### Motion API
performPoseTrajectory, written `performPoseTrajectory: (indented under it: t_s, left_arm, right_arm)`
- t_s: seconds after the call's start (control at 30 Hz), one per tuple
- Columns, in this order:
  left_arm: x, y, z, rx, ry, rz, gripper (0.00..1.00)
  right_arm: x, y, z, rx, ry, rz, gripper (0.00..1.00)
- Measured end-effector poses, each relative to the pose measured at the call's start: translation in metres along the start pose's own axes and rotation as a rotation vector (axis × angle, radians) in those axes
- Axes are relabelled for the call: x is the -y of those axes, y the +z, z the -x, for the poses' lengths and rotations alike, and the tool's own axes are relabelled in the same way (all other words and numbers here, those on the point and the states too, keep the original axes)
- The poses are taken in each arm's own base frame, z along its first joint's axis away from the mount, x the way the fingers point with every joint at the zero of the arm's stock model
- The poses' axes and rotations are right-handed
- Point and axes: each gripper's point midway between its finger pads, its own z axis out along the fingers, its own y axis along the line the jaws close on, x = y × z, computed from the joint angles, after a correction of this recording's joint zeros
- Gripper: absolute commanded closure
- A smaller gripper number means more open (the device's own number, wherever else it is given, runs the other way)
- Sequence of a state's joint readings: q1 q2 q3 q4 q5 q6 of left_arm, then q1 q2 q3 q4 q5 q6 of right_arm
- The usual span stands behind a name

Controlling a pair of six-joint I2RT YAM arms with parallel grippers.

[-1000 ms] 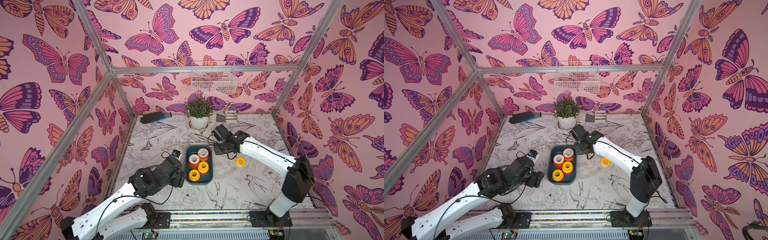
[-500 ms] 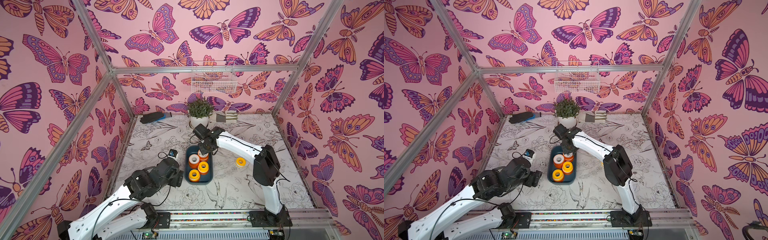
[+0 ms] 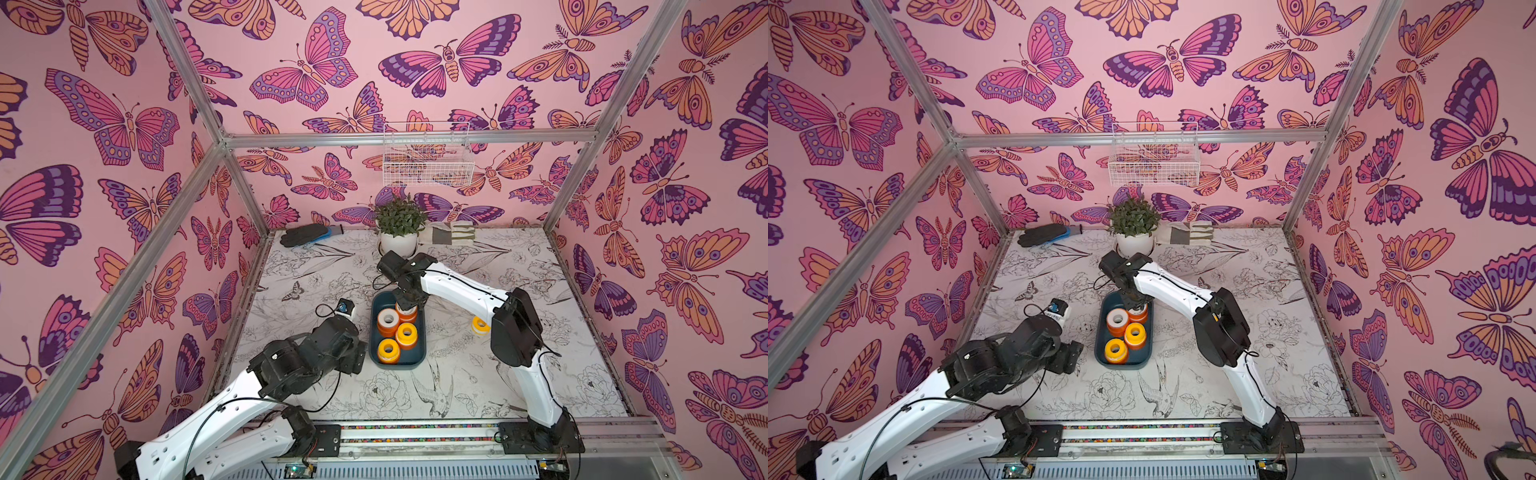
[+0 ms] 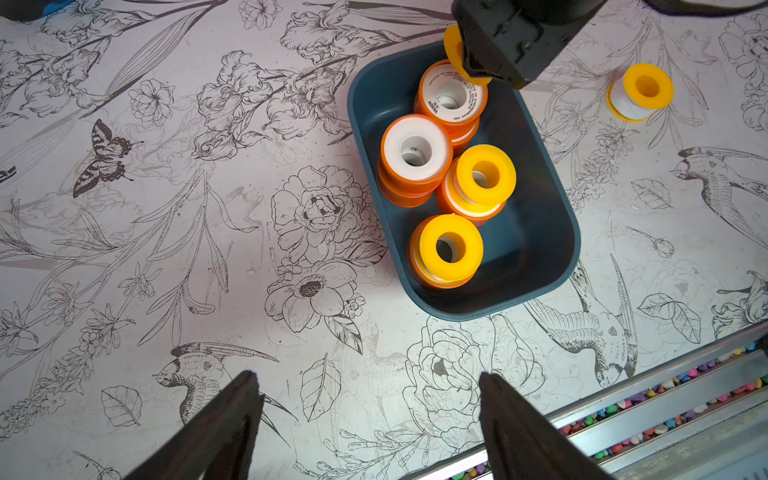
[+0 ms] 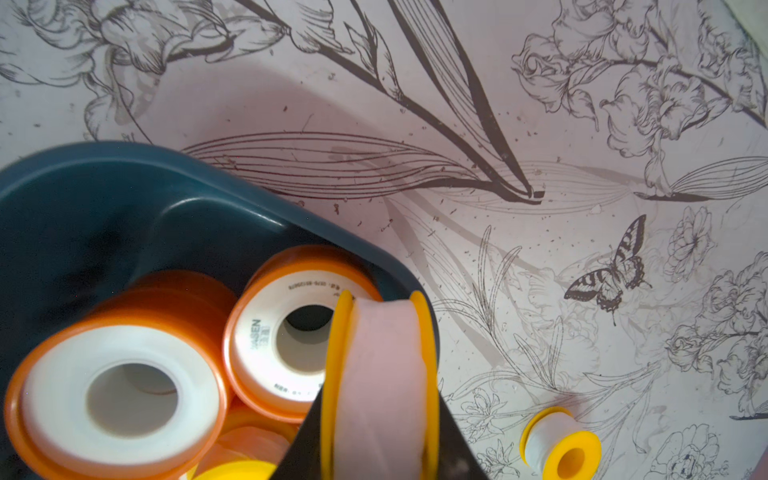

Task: Put the sealing tape into the storage box
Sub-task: Place the sealing tape in the storage box.

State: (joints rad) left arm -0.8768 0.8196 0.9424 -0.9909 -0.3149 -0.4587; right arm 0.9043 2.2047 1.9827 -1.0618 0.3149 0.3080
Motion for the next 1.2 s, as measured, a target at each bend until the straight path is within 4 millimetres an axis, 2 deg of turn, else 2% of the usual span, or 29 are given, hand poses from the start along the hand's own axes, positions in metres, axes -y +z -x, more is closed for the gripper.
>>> performPoseTrajectory:
  t_s: [0.27, 0.8, 0.93, 1.07, 1.2]
  left_arm:
    - [-0.0006, -0.0001, -0.0011, -0.004, -0.001, 0.002, 0.14]
    - [-0.0006, -0.0001, -0.0011, -0.004, -0.001, 0.002, 0.13]
    - [-0.0006, -0.0001, -0.0011, -0.004, -0.001, 0.002, 0.14]
    - [-0.0006, -0.0001, -0.0011, -0.004, -0.001, 0.002, 0.13]
    - [-0.0005, 0.0001, -0.0012, -0.005, -0.001, 0.003, 0.13]
  right_arm:
    - [-0.0023, 0.0088, -0.0067, -0.030, -0.051, -0.058, 0.65]
    - [0.0054, 0.0057, -0.0077, -0.029, -0.072, -0.112, 0.65]
    - [0.0063, 0.0036, -0.0053, -0.021, -0.071, -0.116, 0.61]
    - [0.0066, 0.0035, -0.0050, -0.020, -0.074, -0.118, 0.53]
    - [0.0049, 0.0045, -0.0056, -0.022, -0.081, -0.118, 0.52]
